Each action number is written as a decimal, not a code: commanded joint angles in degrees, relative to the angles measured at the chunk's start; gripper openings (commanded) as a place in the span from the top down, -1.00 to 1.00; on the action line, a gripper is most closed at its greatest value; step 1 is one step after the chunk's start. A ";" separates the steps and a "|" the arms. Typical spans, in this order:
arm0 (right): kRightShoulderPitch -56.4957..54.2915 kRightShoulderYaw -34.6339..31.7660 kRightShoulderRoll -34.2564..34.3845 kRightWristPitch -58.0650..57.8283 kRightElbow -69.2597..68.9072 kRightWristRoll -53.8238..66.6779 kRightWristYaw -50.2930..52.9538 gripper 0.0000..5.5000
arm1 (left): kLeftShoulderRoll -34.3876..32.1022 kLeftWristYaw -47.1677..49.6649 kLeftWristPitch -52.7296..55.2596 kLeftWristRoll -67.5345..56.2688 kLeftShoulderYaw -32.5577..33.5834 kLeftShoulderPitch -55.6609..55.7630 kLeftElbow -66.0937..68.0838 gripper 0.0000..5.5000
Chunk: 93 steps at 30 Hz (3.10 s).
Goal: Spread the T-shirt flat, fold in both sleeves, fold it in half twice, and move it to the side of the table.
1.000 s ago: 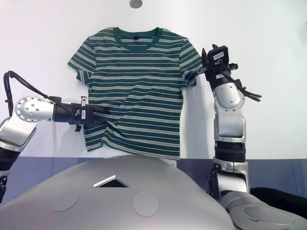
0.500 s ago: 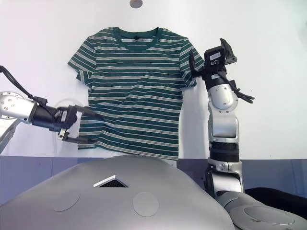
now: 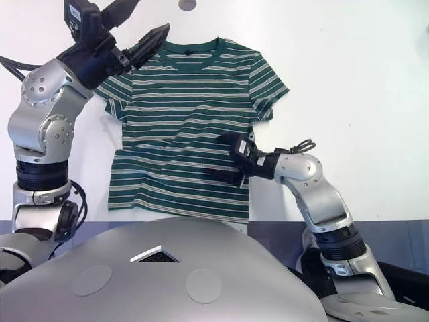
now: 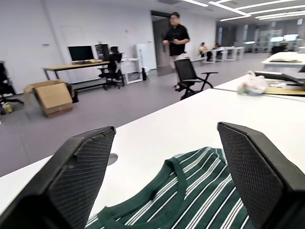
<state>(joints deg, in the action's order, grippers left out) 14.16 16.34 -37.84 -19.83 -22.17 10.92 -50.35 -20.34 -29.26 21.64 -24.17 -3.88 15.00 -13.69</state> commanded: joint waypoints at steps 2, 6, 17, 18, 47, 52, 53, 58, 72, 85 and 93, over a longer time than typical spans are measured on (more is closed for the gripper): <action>-1.30 -0.04 -7.73 5.33 4.43 -6.71 -2.27 -0.72 | 1.42 4.79 -3.22 4.20 2.74 1.11 3.70 -0.43; -2.70 -1.14 -9.82 7.67 1.45 -5.66 -4.03 -0.72 | 0.71 14.15 -6.19 13.19 5.71 3.82 10.01 -0.43; -24.92 -16.53 1.63 -2.53 -6.23 3.31 13.04 -0.72 | 0.58 26.26 1.85 23.48 9.83 3.19 19.11 -0.43; -24.70 -16.20 4.05 -2.19 -4.80 2.69 15.57 -0.72 | 1.06 26.13 3.60 23.42 9.53 2.56 20.38 -0.43; -12.68 -10.56 17.52 3.42 -1.78 -4.47 28.14 -0.72 | 6.45 17.42 24.43 8.70 13.69 -14.21 12.73 0.51; -12.57 -10.18 17.69 3.72 -1.46 -5.14 28.26 -0.72 | 6.50 18.11 22.87 8.58 14.65 -13.25 13.78 0.88; -12.57 -10.19 17.75 3.76 -1.41 -5.26 28.26 -0.72 | 6.50 17.80 22.56 8.39 14.51 -12.93 13.77 0.95; -12.79 -10.44 18.08 4.04 -0.88 -5.55 28.47 -0.72 | 5.16 17.27 18.69 8.63 15.54 -9.24 14.91 0.99; -12.18 -10.20 19.28 4.68 -0.67 -6.06 29.75 -0.72 | 4.76 17.30 14.08 12.00 10.26 -11.47 1.99 0.99; -13.16 -8.79 21.03 5.17 0.58 -7.01 29.70 -0.72 | 4.20 11.93 23.82 13.08 -3.48 -3.29 2.86 0.99; -13.49 -7.38 21.29 5.89 1.32 -7.41 29.27 -0.72 | 12.29 16.70 20.04 14.57 -2.80 0.50 14.11 0.99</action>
<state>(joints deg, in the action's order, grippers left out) 1.84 8.60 -16.53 -14.46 -21.19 4.18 -20.87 -9.21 -13.75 42.86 -9.92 -7.59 14.58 -0.58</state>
